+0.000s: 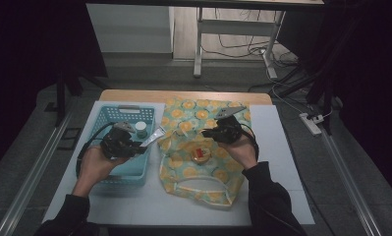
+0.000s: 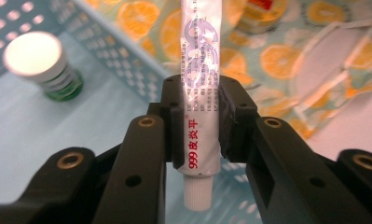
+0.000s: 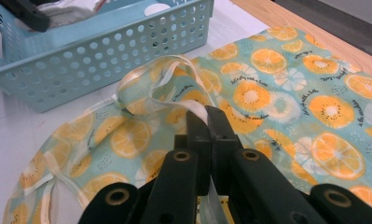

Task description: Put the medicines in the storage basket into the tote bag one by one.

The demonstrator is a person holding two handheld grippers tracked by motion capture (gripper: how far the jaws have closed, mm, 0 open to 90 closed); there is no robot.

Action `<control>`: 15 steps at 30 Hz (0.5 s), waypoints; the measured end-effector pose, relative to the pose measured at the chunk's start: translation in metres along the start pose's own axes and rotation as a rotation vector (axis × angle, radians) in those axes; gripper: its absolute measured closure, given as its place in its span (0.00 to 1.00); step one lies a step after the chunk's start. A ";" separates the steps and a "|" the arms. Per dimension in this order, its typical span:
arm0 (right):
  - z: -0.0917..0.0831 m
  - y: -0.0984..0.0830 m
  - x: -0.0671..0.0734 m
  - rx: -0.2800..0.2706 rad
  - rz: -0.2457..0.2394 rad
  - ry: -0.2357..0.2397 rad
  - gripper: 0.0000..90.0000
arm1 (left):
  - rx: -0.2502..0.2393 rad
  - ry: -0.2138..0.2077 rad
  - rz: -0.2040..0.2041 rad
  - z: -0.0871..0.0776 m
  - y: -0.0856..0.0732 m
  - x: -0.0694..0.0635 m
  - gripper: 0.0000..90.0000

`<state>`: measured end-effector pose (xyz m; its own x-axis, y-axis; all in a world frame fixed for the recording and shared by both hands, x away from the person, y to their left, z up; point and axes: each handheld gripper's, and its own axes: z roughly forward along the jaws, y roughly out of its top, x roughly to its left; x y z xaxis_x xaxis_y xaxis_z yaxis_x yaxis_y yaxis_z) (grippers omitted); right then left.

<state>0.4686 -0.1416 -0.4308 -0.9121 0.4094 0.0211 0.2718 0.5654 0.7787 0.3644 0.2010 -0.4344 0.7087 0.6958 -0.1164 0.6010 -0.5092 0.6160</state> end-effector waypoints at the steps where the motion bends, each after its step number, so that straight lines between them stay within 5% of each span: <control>1: 0.000 0.000 0.000 -0.002 0.000 -0.001 1.00 | -0.001 -0.004 0.007 0.001 0.002 -0.003 0.82; 15: -0.002 0.001 0.000 -0.009 0.000 -0.003 1.00 | 0.003 -0.087 0.074 0.026 0.023 -0.034 0.82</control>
<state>0.4679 -0.1424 -0.4287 -0.9112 0.4116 0.0194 0.2693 0.5592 0.7841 0.3639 0.1527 -0.4363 0.7805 0.6097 -0.1384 0.5472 -0.5590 0.6230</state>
